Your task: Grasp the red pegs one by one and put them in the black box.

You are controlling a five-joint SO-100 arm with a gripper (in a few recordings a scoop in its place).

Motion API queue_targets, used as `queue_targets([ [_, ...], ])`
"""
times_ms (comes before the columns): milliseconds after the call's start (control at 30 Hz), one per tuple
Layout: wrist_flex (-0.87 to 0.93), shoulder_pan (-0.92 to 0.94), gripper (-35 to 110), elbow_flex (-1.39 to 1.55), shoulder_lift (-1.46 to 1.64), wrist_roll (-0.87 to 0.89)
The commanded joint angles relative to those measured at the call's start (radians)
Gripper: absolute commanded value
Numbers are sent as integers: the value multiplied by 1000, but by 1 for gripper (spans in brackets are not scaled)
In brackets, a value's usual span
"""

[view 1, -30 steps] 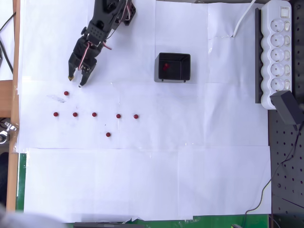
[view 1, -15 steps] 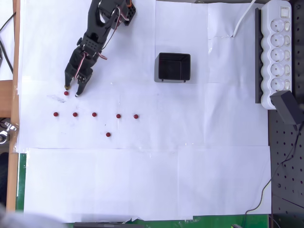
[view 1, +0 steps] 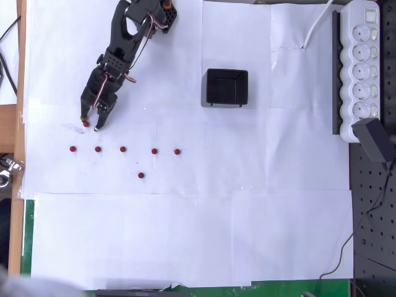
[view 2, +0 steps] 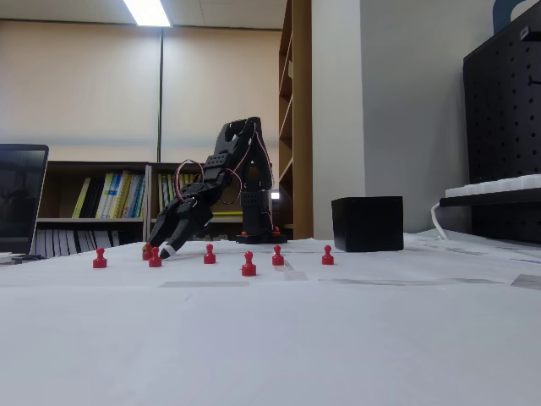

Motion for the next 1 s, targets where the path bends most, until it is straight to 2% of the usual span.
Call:
queue_targets([
  [0, -5, 17, 15, 26, 23, -9],
  [967, -12, 34, 10, 35, 41, 9],
])
